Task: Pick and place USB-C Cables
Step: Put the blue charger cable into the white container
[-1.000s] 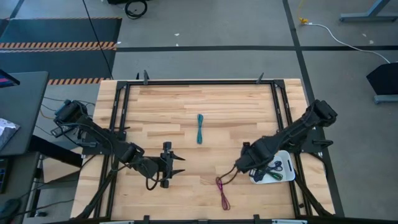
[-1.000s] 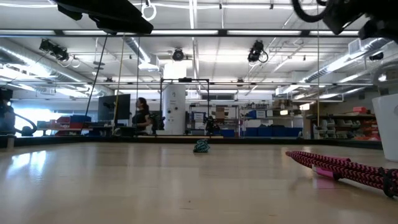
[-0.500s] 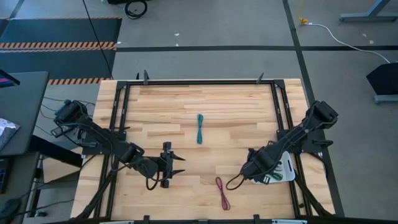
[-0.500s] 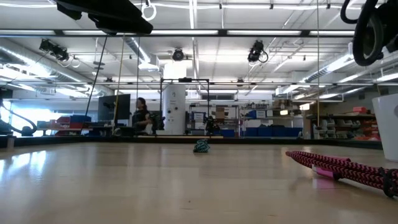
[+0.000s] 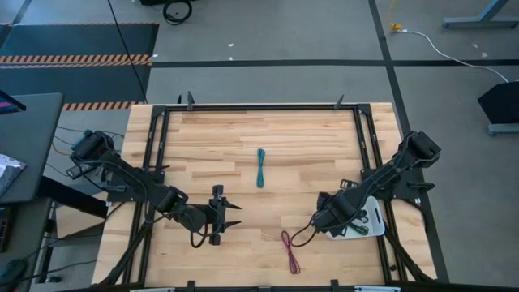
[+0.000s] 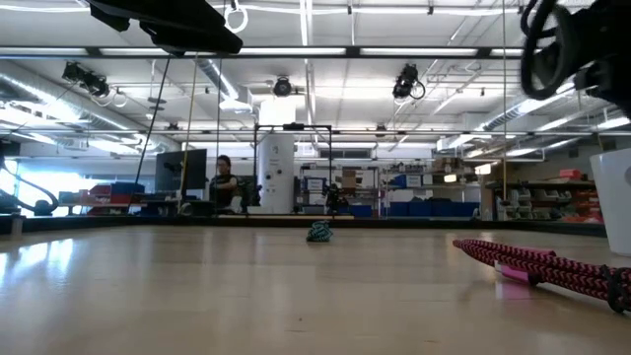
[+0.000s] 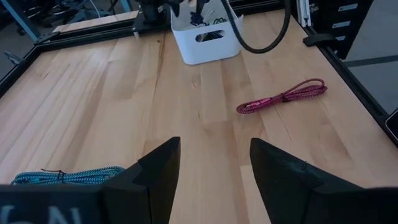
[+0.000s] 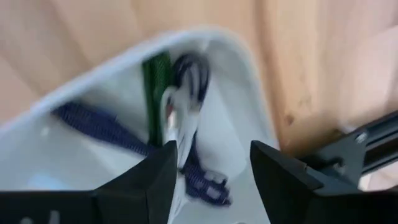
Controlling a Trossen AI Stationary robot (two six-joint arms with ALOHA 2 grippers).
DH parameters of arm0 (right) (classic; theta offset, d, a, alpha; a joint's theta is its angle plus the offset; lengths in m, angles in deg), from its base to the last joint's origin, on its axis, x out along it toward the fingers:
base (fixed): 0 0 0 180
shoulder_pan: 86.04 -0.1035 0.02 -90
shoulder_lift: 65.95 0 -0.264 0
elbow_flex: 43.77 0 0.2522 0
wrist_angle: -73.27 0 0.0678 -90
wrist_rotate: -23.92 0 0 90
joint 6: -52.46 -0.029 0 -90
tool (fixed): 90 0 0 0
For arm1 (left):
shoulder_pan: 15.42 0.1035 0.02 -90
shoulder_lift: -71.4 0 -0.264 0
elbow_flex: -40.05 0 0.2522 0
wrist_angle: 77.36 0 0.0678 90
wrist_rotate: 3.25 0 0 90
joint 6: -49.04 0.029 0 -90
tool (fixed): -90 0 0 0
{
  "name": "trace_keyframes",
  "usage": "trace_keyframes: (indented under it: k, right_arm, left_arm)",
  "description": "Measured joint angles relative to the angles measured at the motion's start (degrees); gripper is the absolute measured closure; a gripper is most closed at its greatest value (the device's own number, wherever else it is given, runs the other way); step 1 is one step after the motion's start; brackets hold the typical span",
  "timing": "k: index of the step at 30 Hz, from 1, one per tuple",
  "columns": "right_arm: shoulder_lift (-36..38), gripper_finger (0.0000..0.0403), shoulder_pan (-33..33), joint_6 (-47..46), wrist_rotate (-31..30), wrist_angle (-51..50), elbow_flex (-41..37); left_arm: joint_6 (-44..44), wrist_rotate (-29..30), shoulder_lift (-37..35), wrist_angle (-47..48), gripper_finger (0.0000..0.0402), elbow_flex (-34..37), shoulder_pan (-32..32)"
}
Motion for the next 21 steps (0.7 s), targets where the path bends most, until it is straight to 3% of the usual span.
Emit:
trace_keyframes:
  k: [8, 16, 21]
  right_arm:
    - [0.0, 0.0206, 3.2, 0.1, -3.0, 0.1, 0.0]
    - [0.0, 0.0207, 3.3, 2.2, 5.7, 0.3, 1.4]
    - [0.0, 0.0206, 4.1, 5.3, -0.3, 3.7, 5.0]
  left_arm:
    - [0.0, 0.0, 0.0, 0.0, 0.0200, 0.0, 0.0]
    - [0.0, 0.0, 0.0, 0.0, 0.0200, 0.0, 0.1]
    - [0.0, 0.0, 0.0, 0.0, 0.0200, 0.0, 0.1]
